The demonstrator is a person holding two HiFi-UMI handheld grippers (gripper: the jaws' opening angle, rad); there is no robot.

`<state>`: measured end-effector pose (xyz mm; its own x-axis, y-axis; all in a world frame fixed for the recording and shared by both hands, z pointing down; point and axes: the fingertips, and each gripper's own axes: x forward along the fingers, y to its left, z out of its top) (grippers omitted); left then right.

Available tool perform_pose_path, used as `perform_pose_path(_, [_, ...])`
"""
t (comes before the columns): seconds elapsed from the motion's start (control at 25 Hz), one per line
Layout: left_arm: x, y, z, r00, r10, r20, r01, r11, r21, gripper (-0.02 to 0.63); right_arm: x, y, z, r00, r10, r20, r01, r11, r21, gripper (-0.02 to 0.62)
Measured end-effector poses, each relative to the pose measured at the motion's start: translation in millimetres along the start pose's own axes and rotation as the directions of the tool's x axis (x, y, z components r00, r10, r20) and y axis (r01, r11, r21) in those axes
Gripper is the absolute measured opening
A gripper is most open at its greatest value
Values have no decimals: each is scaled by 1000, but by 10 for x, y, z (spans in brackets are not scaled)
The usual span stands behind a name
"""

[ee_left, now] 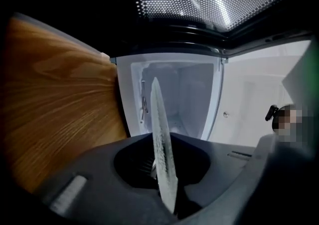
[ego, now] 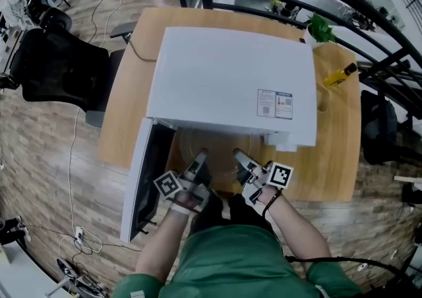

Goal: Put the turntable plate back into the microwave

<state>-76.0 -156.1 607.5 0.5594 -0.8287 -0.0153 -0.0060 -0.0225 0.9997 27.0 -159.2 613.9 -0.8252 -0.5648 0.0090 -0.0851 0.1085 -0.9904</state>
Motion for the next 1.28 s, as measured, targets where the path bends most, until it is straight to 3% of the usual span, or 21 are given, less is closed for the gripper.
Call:
perform_pose_path(1.16, [131,285,131,993,95,65,-94,995,-19,35,102,-384,40,992,-127,26,125,991,50,52])
perform_pose_path(1.28, [163,312,168,990,111,92,-109,994,-31,35,142,-360,56,992,-123,35,121,991,56,111])
